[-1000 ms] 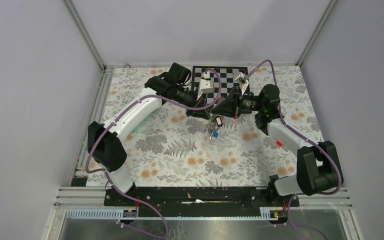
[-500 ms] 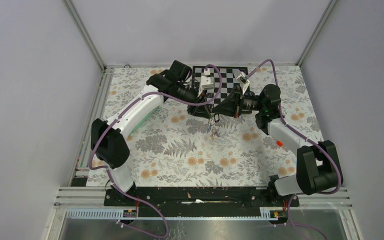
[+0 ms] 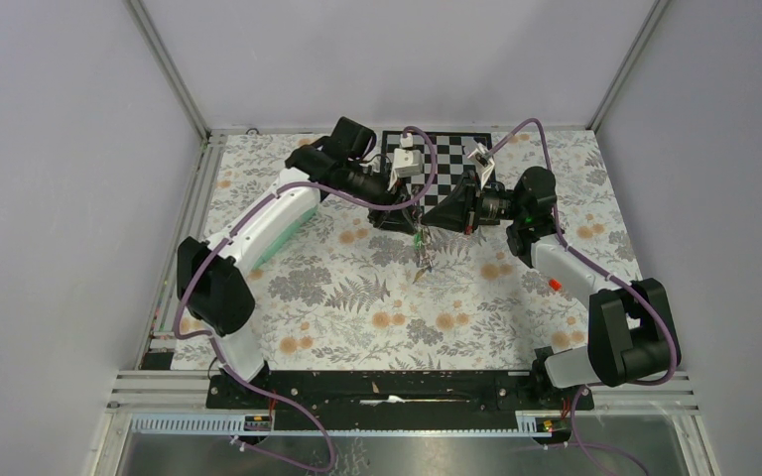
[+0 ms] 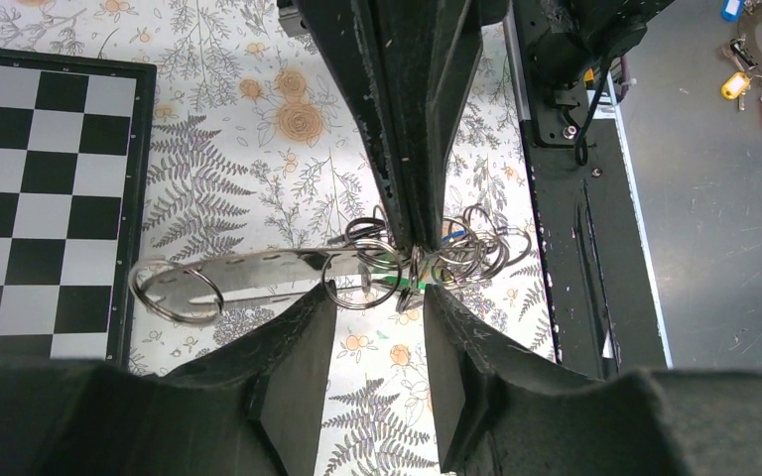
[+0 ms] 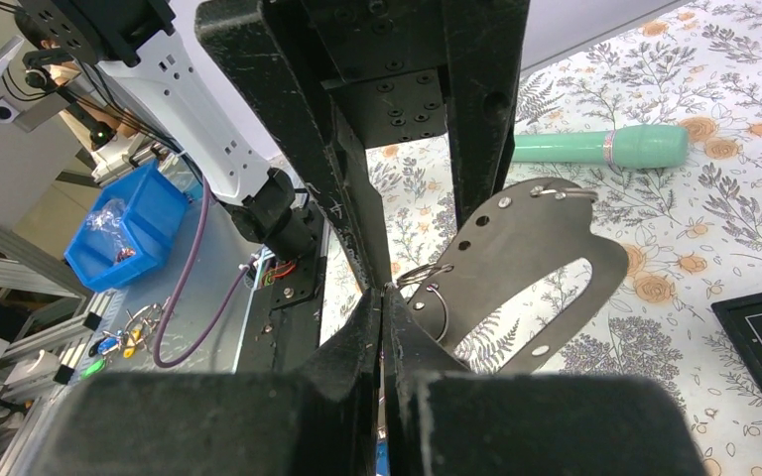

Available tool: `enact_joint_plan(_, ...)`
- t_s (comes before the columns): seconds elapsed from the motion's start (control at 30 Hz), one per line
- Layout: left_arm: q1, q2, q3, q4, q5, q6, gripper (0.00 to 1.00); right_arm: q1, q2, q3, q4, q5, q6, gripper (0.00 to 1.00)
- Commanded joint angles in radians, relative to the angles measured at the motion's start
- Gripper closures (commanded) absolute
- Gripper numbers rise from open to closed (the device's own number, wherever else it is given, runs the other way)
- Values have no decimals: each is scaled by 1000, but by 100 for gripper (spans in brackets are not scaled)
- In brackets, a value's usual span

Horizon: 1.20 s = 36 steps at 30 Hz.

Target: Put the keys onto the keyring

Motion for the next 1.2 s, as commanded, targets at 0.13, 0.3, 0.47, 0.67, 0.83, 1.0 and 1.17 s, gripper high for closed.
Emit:
enact_joint_plan(0.13, 3, -84, -23, 28, 48, 56, 55, -2, -19, 5, 31, -13, -14, 100)
enact_joint_plan(0.3, 3, -94, -40, 26, 84, 90, 51, -1, -18, 2, 25, -7, -14, 100)
enact_joint_plan(0.47, 3, -99, -50, 26, 95, 118, 47, -3, -15, 1, 20, -4, -14, 100)
enact_joint_plan(0.67, 3, -116, -82, 75, 72, 96, 45, -2, -13, 1, 19, -1, -14, 100)
enact_joint_plan(0.83, -2, -122, -105, 139, 91, 55, 45, -2, -12, 2, 19, 3, -11, 100)
enact_joint_plan(1.0, -13, -112, -110, 163, 117, 25, 48, -2, -9, 2, 17, 7, -13, 100)
enact_joint_plan(1.17, -18, -116, -114, 164, 127, 22, 51, -2, -6, 2, 17, 9, -13, 100)
